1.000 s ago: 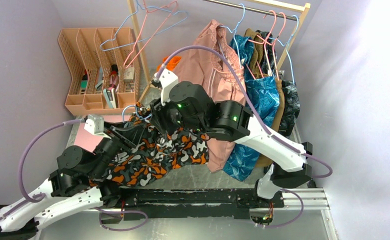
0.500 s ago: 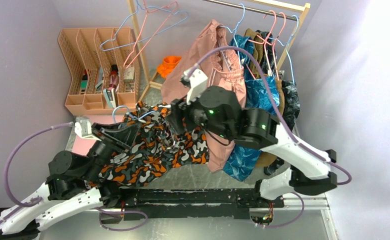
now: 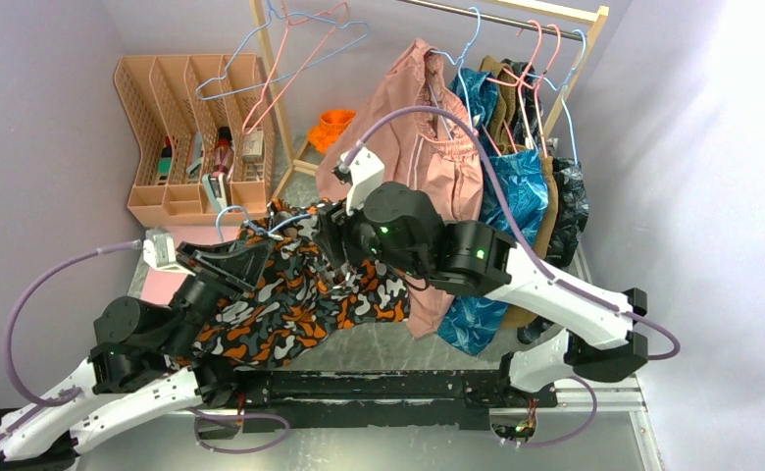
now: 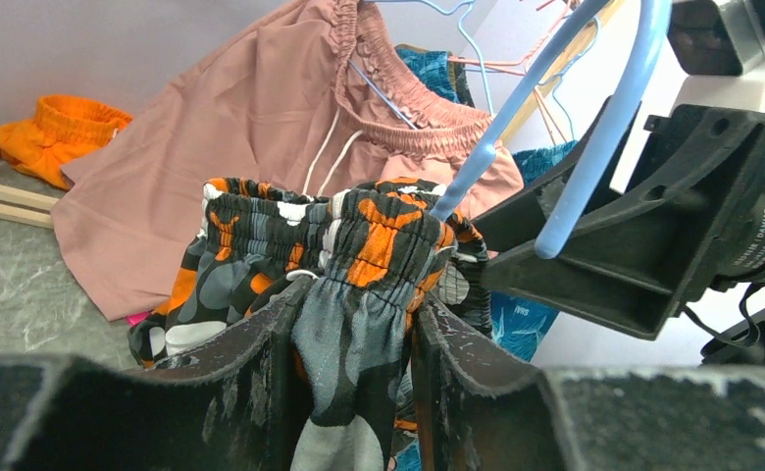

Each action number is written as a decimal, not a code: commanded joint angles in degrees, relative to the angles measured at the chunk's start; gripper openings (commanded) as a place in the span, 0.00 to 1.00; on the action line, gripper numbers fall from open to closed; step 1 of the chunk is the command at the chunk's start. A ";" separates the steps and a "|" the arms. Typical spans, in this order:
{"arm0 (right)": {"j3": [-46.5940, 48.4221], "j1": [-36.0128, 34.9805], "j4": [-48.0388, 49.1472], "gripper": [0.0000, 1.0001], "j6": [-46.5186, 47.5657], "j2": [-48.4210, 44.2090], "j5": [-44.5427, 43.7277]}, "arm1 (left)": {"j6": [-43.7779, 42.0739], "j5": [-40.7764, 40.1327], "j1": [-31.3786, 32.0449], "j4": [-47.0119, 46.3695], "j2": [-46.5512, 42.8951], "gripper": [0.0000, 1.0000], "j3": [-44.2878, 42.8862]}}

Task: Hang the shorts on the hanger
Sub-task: Hang the shorts on the hanger.

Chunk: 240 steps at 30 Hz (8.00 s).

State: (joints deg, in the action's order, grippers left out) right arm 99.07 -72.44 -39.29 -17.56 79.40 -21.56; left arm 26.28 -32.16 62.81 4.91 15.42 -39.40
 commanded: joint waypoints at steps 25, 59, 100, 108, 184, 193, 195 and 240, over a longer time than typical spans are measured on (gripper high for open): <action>14.80 0.32 -20.27 0.00 3.59 9.60 -33.20 | -12.58 9.99 -0.05 25.20 14.68 0.07 -21.93; 15.56 0.62 -9.15 0.04 -4.30 8.66 4.98 | -5.83 8.72 -0.01 -17.42 10.47 0.07 1.86; 7.51 0.51 5.56 0.60 21.93 0.70 28.76 | 2.85 17.06 -0.05 -18.74 -4.05 0.07 12.88; 4.62 0.57 8.44 0.58 25.26 1.85 34.61 | 1.98 22.27 -0.03 -15.56 -1.52 0.07 10.63; -16.71 0.67 14.46 0.00 17.50 -14.27 24.17 | -42.10 41.84 -0.04 36.71 23.16 0.85 -24.75; -17.34 0.67 12.80 0.00 16.38 -15.86 28.73 | -46.20 38.60 -0.05 39.24 24.15 0.84 -23.94; -17.64 0.72 12.91 0.00 16.10 -16.17 29.52 | -46.23 38.20 -0.05 40.00 24.34 0.83 -23.24; -25.06 1.80 -2.22 0.67 -4.49 -11.36 -22.69 | -21.84 16.12 -0.05 23.55 7.17 0.07 -9.92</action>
State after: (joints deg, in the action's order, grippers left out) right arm 75.00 -71.66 -38.22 -18.35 66.76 -36.97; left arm 3.68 -14.26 62.81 32.36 22.50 -47.68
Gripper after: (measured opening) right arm 0.666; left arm 0.072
